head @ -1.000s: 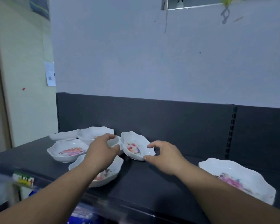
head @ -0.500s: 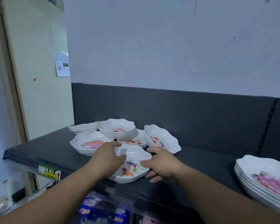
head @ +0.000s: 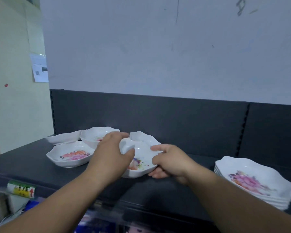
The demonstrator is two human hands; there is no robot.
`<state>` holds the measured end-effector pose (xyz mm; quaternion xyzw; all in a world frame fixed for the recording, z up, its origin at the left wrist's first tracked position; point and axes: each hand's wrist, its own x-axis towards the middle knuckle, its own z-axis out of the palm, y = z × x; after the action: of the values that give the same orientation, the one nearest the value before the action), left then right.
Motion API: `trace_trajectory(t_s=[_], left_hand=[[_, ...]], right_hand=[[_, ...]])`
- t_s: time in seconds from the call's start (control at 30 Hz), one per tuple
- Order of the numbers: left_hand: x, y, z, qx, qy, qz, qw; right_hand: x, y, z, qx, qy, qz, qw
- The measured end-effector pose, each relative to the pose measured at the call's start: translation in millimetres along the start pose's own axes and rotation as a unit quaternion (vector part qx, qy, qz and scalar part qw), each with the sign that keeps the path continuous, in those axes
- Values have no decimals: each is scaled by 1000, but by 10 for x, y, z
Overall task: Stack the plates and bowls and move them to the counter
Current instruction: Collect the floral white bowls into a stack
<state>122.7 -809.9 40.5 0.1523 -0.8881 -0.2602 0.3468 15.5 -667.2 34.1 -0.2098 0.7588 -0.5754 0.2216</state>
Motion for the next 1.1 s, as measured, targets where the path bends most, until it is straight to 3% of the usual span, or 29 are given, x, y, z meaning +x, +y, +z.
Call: trace_trajectory(t_s=[0.13,0.3,0.43,0.67,0.9,1.1], left_hand=[[-20,391,204,-53,15,22,998],[-87,932,521,-158,-33,-50,986],[-187,1290,794,-202,-91,-98,970],[-281,1609,1275,-247,-145,-90,954],[-370,1794,1656,-179,-222,-61,956],[-351,1825,1835,-107,-234,-52,965]], right_hand=[[-152,-14,-520,28,53,-13,998],[-421,38,-1213,32,117,-16,992],[-629,136,-1702,-16,144,-13,989],[-817,343,-2374,-134,190,-33,972],[-981,589,-2766,-270,227,-34,935],[-1015,830,-2778,-298,209,-34,931]])
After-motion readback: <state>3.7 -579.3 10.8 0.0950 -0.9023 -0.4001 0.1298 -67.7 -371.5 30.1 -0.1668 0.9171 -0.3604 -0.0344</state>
